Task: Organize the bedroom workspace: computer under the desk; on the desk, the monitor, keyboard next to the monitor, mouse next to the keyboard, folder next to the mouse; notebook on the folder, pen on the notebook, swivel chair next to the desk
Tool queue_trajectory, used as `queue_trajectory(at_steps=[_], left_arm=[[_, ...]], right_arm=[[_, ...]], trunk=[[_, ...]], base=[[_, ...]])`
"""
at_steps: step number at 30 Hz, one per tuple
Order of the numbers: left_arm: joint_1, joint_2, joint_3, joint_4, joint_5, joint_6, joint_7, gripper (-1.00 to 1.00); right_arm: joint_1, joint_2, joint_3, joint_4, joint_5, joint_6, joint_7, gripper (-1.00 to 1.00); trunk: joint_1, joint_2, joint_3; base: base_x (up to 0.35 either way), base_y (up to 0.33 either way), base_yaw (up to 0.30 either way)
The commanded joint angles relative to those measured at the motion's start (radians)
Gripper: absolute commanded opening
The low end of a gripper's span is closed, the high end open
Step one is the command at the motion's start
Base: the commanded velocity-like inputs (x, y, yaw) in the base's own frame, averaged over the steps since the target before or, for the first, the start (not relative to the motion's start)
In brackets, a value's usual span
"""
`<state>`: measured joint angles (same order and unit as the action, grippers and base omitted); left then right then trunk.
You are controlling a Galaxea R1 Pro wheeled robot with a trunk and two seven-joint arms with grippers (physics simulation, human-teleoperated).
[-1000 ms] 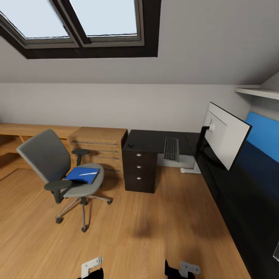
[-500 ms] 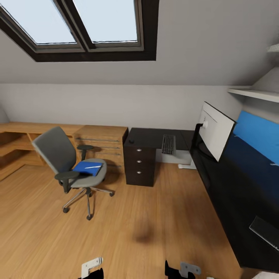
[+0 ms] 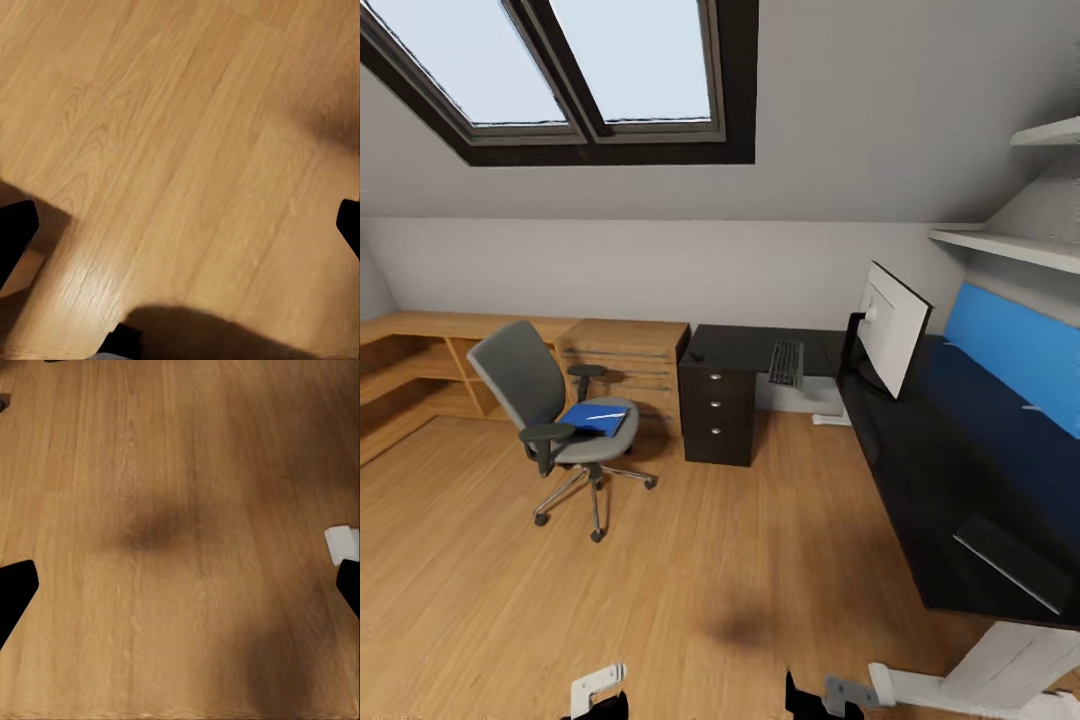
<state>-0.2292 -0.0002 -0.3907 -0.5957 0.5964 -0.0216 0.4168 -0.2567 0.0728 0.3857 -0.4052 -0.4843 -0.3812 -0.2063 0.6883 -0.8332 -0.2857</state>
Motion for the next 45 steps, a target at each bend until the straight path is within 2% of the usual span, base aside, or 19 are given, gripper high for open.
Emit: queue_trajectory(at_steps=[1, 21, 35, 45], left_arm=[[-0.001, 0.001, -0.007, -0.001, 0.008, -0.002, 0.008, 1.00], [-0.001, 0.000, -0.008, -0.001, 0.006, -0.001, 0.008, 1.00], [-0.001, 0.005, -0.006, 0.030, 0.007, -0.002, 0.003, 1.00], [-0.001, 0.002, -0.011, 0.055, 0.005, -0.003, 0.000, 1.00]], right_arm=[[-0.001, -0.001, 0.009, 0.000, -0.006, -0.004, -0.008, 1.00], [-0.001, -0.001, 0.007, 0.000, -0.006, -0.004, -0.008, 1.00], [-0.001, -0.002, 0.004, 0.000, -0.007, -0.035, -0.008, 1.00], [-0.001, -0.002, 0.004, 0.000, -0.008, -0.036, -0.008, 1.00]], trunk=[[-0.004, 0.006, 0.002], [-0.081, 0.146, 0.065], [-0.081, 0.146, 0.065], [-0.081, 0.146, 0.065]], base=[[-0.344, -0.129, 0.000], [-0.323, -0.184, 0.000], [-0.017, -0.019, -0.194], [0.000, -0.279, -0.269]])
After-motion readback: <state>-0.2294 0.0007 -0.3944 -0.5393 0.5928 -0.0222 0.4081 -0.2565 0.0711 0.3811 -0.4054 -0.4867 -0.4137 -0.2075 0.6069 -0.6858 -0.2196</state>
